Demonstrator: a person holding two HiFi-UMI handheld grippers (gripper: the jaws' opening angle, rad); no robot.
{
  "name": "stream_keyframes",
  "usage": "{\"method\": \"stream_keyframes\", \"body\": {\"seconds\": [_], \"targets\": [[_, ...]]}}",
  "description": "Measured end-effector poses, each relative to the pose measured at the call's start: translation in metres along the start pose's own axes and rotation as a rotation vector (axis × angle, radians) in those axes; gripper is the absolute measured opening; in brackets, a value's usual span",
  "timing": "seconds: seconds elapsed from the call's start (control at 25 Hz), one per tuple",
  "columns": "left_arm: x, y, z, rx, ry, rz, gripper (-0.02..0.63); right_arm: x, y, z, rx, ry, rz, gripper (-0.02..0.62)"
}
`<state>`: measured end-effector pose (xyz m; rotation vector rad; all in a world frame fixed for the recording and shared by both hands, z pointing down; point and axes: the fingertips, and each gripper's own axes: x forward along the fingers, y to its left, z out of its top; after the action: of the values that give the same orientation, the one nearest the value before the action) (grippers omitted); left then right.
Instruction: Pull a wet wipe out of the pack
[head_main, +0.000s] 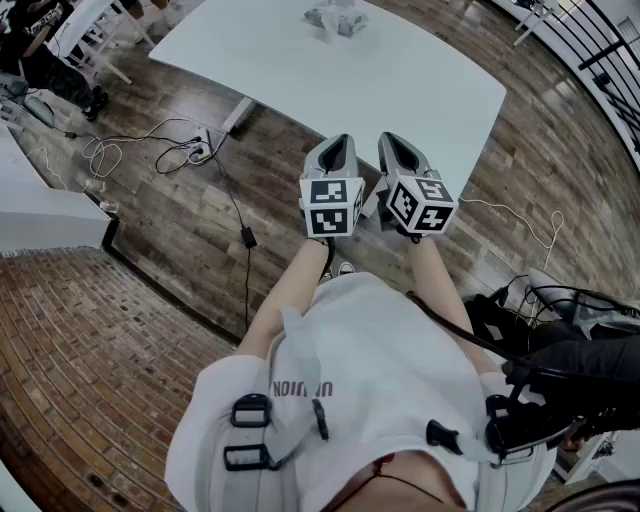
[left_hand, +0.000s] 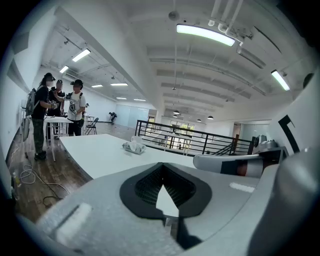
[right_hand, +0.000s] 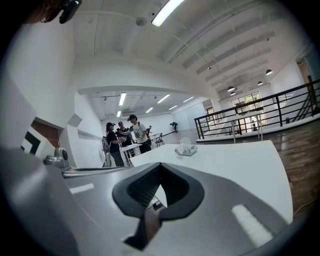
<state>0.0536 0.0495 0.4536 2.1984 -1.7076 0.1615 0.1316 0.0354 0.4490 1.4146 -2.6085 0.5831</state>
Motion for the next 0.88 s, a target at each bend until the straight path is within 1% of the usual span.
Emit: {"method": "stream_keyframes", "body": {"seconds": [0.28, 0.4, 0.56, 0.72, 0.88], "targets": [[-0.012, 0.011, -0.002, -0.003, -0.01, -0.031, 0.003, 0.002, 0.018, -0.002, -0.028, -0.01, -0.007, 0.005], [-0.01, 0.014, -0.007, 0.006, -0.005, -0.036, 0.002, 0.006, 0.02, -0.005, -0.032, -0.013, -0.01, 0.005], [-0.006, 0.022, -0.01, -0.009, -0.001, -0.035, 0.002, 0.014, 0.022, -0.007, -0.029, -0.009, -0.018, 0.005], [0.008, 0.033, -0.01, -0.013, 0.008, -0.03, 0.002, 0.031, 0.016, -0.003, -0.028, -0.012, -0.019, 0.005], [0.036, 0.048, -0.004, -0.007, 0.012, -0.019, 0.003, 0.063, 0.0, 0.002, -0.009, -0.014, -0.009, 0.005]]}}
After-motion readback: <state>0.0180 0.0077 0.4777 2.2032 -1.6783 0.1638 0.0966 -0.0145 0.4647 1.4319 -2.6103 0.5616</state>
